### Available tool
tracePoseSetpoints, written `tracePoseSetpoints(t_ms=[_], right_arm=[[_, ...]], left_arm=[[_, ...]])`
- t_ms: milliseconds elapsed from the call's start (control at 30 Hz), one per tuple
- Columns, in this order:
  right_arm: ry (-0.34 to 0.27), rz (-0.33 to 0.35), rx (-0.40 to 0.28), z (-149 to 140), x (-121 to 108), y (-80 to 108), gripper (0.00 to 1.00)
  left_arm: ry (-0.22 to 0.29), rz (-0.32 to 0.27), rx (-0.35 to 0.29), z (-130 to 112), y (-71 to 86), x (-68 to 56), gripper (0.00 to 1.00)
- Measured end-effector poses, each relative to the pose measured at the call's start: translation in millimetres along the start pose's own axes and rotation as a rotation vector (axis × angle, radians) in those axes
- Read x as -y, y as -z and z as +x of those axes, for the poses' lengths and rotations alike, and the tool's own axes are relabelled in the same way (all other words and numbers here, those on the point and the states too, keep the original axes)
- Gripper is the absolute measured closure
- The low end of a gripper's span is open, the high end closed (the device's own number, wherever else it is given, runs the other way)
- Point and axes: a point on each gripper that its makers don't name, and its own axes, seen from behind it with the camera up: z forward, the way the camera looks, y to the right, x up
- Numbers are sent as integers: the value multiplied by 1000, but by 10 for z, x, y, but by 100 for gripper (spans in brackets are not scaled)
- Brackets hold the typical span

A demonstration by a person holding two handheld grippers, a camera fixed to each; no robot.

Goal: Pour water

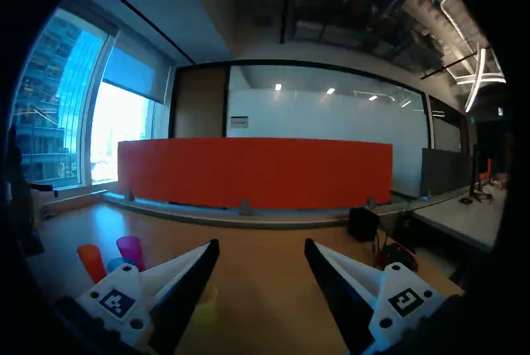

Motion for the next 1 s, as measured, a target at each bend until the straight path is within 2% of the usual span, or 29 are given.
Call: tracePoseSetpoints(t_ms=[167,567,800,1000], right_arm=[[-9,15,-1,318,23,2,0],[-18,57,12,894,132,-97,0],[-7,81,8,1140,175,-127,0],[-9,141,15,1162,275,-126,0]], left_arm=[[-5,-34,-16,386,-70,-69,1],[-13,-107,-6,1018,-186,-162,1],[-13,-144,-18,1318,-244,-203,1],[-9,-217,-20,1410,-258,-352,1]])
